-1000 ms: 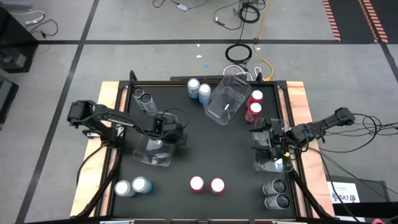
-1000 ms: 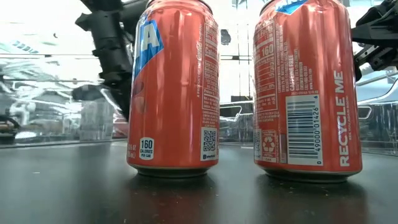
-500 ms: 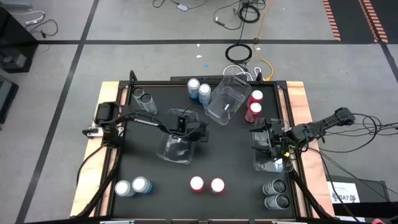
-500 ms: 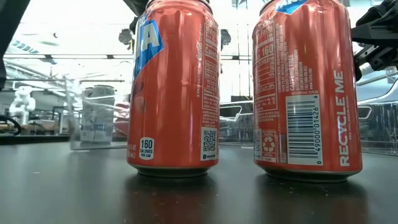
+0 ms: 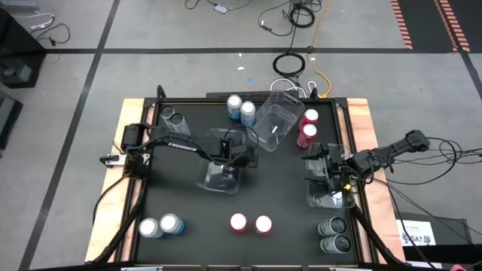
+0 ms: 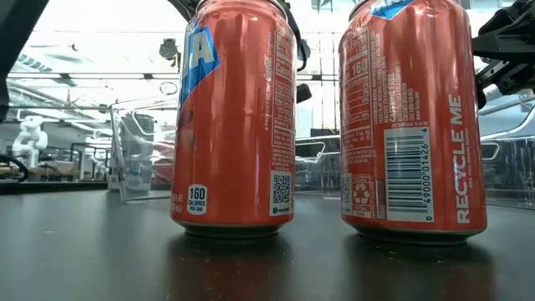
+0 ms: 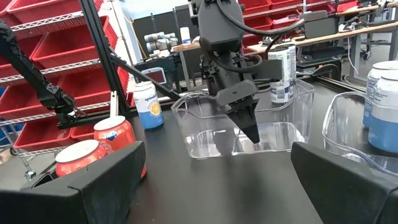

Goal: Sort soda cans
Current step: Move the left transparent bin to the center of the table, then adjust the right transparent bin

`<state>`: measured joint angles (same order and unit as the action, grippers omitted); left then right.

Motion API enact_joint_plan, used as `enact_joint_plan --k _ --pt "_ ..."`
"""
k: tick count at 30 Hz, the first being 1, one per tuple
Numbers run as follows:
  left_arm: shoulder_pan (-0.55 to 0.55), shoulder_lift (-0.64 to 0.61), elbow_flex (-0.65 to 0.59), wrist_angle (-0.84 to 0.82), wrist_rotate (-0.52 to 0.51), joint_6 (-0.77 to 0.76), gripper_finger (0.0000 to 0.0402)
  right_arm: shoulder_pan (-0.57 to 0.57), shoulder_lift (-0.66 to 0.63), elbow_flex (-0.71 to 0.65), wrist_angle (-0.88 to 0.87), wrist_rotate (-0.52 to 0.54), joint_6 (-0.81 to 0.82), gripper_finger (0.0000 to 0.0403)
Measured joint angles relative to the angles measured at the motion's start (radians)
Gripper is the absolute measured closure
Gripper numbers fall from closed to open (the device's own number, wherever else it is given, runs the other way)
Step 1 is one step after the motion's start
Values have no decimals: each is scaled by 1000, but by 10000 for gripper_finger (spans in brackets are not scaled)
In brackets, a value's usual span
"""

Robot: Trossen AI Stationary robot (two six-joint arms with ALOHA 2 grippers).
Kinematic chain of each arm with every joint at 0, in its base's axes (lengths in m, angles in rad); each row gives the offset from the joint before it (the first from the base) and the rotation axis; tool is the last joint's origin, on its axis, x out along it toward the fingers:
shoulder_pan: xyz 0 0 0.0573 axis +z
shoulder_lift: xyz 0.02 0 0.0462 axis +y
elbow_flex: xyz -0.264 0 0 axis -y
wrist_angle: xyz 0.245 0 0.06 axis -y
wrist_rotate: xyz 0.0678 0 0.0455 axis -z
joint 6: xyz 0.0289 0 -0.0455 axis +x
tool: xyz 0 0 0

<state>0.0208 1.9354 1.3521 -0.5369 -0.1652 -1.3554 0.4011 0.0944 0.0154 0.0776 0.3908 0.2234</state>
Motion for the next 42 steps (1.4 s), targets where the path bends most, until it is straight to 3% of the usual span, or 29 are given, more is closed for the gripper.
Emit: enact_joint_plan --k 7,17,27,42 --pt "3 0 0 -6 7 7 284 0 0 0 0 0 0 7" --pt "28 -5 -1 -31 -12 22 279 0 0 0 0 0 0 7" --pt "68 -93 -2 -54 -44 155 278 0 0 0 4 0 0 7" --pt "79 -339 -2 -59 -54 509 278 0 2 0 8 0 0 7"
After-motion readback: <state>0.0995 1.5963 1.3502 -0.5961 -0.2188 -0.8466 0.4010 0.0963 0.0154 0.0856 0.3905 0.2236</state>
